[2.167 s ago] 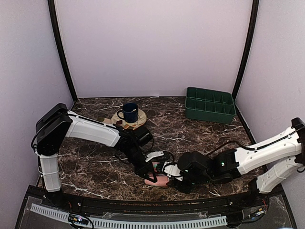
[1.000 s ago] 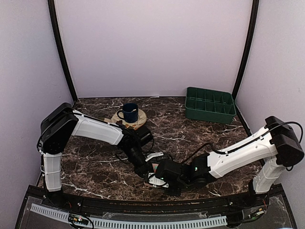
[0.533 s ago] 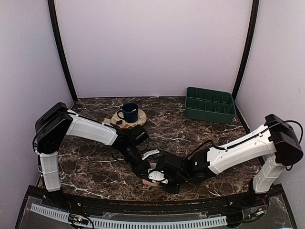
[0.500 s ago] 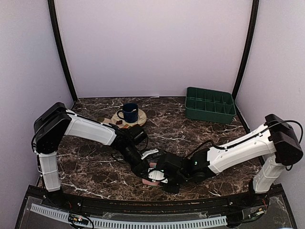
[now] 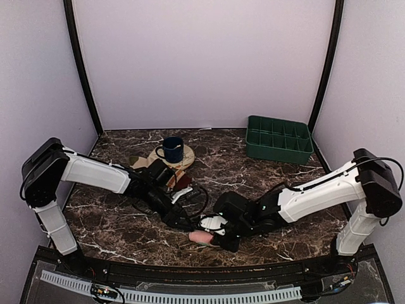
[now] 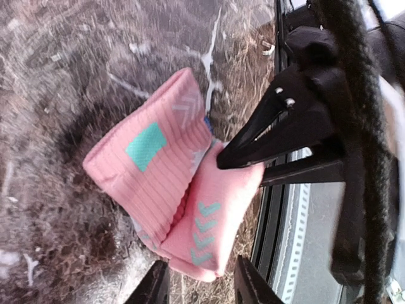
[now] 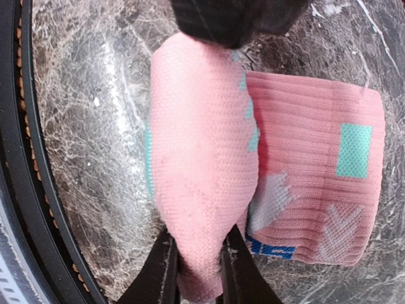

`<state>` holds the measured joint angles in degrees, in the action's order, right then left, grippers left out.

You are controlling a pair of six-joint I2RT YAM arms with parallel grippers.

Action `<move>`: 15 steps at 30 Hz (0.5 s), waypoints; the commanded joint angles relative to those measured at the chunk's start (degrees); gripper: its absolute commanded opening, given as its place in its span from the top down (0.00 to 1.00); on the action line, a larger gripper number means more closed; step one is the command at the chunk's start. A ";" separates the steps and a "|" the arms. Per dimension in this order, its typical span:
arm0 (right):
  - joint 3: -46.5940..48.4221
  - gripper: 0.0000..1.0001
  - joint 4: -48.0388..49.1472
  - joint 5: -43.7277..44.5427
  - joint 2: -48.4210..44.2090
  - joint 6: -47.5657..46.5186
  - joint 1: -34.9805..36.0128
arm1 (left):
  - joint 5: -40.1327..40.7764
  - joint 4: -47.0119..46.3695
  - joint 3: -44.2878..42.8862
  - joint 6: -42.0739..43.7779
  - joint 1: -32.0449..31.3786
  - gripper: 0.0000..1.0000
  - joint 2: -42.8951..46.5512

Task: Roll the socks
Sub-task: Roll the sock at the center of the board.

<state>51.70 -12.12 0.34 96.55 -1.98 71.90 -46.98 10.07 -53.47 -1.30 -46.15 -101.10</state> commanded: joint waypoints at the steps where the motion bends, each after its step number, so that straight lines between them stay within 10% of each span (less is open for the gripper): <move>1: -3.12 0.98 -2.76 -6.23 1.02 2.47 -3.47 | 0.48 -6.61 2.80 -2.90 0.76 0.62 4.58; 15: -2.21 0.98 -4.71 -25.33 4.34 3.21 -13.34 | 10.19 -26.74 14.43 -7.24 -0.27 0.60 12.00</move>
<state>50.68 -10.52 -20.45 97.47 0.54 61.14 -40.86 -8.05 -41.80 -7.53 -45.58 -93.01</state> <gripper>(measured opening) 0.131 0.394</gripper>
